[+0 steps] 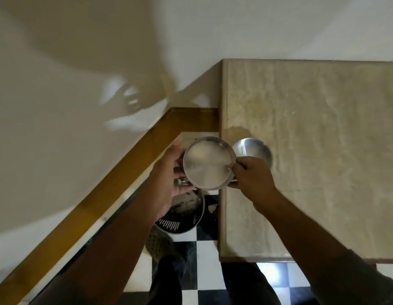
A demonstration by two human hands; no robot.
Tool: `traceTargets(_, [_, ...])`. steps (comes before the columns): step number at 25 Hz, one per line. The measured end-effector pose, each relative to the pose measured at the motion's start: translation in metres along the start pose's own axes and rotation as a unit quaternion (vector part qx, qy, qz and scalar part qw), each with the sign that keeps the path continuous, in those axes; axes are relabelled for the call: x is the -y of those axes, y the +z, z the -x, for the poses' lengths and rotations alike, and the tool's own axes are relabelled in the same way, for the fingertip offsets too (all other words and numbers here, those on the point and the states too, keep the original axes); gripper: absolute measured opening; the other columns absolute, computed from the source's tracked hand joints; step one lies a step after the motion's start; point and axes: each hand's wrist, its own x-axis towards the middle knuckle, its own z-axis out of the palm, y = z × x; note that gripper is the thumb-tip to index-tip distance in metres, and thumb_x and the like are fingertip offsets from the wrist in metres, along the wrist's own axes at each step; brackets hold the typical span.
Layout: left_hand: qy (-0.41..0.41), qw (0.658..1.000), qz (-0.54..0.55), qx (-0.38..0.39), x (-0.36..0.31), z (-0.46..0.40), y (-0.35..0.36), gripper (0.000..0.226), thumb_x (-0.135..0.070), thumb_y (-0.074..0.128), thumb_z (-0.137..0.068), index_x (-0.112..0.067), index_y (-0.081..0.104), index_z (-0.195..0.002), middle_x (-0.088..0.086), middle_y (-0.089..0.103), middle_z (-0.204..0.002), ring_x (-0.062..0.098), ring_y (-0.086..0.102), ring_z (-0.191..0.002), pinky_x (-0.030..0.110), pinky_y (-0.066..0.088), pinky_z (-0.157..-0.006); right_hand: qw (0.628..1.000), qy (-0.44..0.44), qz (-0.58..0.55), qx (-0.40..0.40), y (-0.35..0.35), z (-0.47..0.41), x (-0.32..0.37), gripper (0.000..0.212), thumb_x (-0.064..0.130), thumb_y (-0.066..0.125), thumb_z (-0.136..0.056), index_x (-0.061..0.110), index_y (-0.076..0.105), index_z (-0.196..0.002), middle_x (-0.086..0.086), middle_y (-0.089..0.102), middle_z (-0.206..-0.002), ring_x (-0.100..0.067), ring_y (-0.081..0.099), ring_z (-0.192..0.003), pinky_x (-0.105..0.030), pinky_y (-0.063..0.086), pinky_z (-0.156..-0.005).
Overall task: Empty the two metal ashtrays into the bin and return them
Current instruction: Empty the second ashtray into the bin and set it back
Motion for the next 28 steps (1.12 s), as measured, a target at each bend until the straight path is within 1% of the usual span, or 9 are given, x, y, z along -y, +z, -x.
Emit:
traceTargets(5, [-0.021, 0.999, -0.009, 0.042, -0.007, -0.004, 0.106, 0.045, -0.058, 0.045, -0.094, -0.025, 0.067, -0.115, 0.006, 0.067, -0.119, 0.027, 0.066, -0.108, 0.053, 0.056, -0.091, 0.994, 0.018, -0.028, -0.105, -0.101, -0.011, -0.014, 0.018, 0.008, 0.057, -0.093, 0.014, 0.074, -0.092, -0.012, 0.072, -0.096, -0.026, 0.072, -0.085, -0.043, 0.063, -0.072])
traceTargets(8, [-0.033, 0.998, -0.021, 0.056, 0.001, -0.008, 0.160, 0.047, -0.057, 0.048, -0.093, -0.024, 0.065, -0.122, 0.006, 0.066, -0.123, 0.028, 0.068, -0.108, 0.053, 0.055, -0.095, 0.991, 0.027, -0.021, -0.128, -0.146, -0.019, -0.031, 0.021, 0.008, 0.055, -0.093, 0.018, 0.072, -0.087, -0.006, 0.071, -0.090, -0.025, 0.071, -0.082, -0.044, 0.063, -0.073])
traceTargets(15, [-0.058, 0.995, -0.060, 0.049, 0.026, -0.018, 0.254, 0.039, -0.049, 0.044, -0.099, -0.026, 0.061, -0.126, 0.000, 0.063, -0.128, 0.019, 0.058, -0.119, 0.044, 0.048, -0.103, 0.988, 0.053, 0.031, -0.141, -0.212, -0.054, -0.079, 0.023, 0.012, 0.052, -0.088, 0.001, 0.071, -0.083, -0.023, 0.072, -0.086, -0.039, 0.070, -0.081, -0.058, 0.060, -0.071])
traceTargets(17, [-0.057, 0.994, -0.091, 0.039, 0.032, -0.023, 0.266, 0.035, -0.048, 0.044, -0.099, -0.028, 0.062, -0.121, -0.002, 0.064, -0.125, 0.016, 0.058, -0.118, 0.046, 0.045, -0.107, 0.988, 0.062, 0.053, -0.132, -0.213, -0.065, -0.089, 0.024, 0.011, 0.051, -0.089, 0.001, 0.072, -0.085, -0.022, 0.072, -0.086, -0.036, 0.070, -0.079, -0.052, 0.061, -0.072])
traceTargets(18, [-0.051, 0.992, -0.109, 0.035, 0.035, -0.026, 0.270, 0.035, -0.048, 0.044, -0.097, -0.028, 0.064, -0.117, -0.003, 0.065, -0.124, 0.016, 0.059, -0.118, 0.047, 0.044, -0.108, 0.987, 0.067, 0.073, -0.127, -0.212, -0.069, -0.093, 0.025, 0.011, 0.050, -0.090, 0.002, 0.073, -0.086, -0.018, 0.072, -0.085, -0.031, 0.069, -0.075, -0.043, 0.061, -0.068])
traceTargets(20, [-0.035, 0.989, -0.142, 0.029, 0.040, -0.032, 0.274, 0.035, -0.047, 0.045, -0.093, -0.027, 0.069, -0.109, -0.002, 0.068, -0.120, 0.015, 0.060, -0.116, 0.050, 0.044, -0.108, 0.985, 0.061, 0.114, -0.112, -0.208, -0.075, -0.097, 0.025, 0.010, 0.049, -0.092, 0.003, 0.072, -0.085, -0.012, 0.069, -0.079, -0.020, 0.062, -0.065, -0.026, 0.048, -0.052])
traceTargets(22, [-0.036, 0.987, -0.155, 0.027, 0.042, -0.035, 0.275, 0.035, -0.042, 0.044, -0.092, -0.025, 0.071, -0.108, 0.003, 0.069, -0.119, 0.018, 0.061, -0.115, 0.050, 0.045, -0.107, 0.984, 0.047, 0.133, -0.106, -0.202, -0.078, -0.100, 0.025, 0.010, 0.047, -0.093, 0.003, 0.066, -0.078, -0.009, 0.063, -0.073, -0.019, 0.056, -0.062, -0.021, 0.035, -0.045])
traceTargets(24, [-0.042, 0.985, -0.167, 0.024, 0.039, -0.035, 0.277, 0.035, -0.040, 0.045, -0.090, -0.023, 0.072, -0.105, 0.007, 0.071, -0.119, 0.023, 0.062, -0.117, 0.049, 0.045, -0.106, 0.984, 0.038, 0.137, -0.107, -0.199, -0.080, -0.101, 0.025, 0.011, 0.046, -0.094, 0.002, 0.066, -0.081, -0.012, 0.060, -0.077, -0.020, 0.054, -0.065, -0.020, 0.030, -0.045])
traceTargets(28, [-0.050, 0.975, -0.215, 0.035, 0.023, -0.025, 0.274, 0.034, -0.051, 0.049, -0.081, -0.028, 0.069, -0.098, 0.000, 0.068, -0.119, 0.018, 0.060, -0.113, 0.047, 0.045, -0.106, 0.991, 0.048, 0.090, -0.088, -0.198, -0.065, -0.092, 0.022, 0.016, 0.052, -0.094, 0.003, 0.069, -0.095, -0.012, 0.066, -0.085, -0.017, 0.056, -0.064, -0.019, 0.037, -0.046])
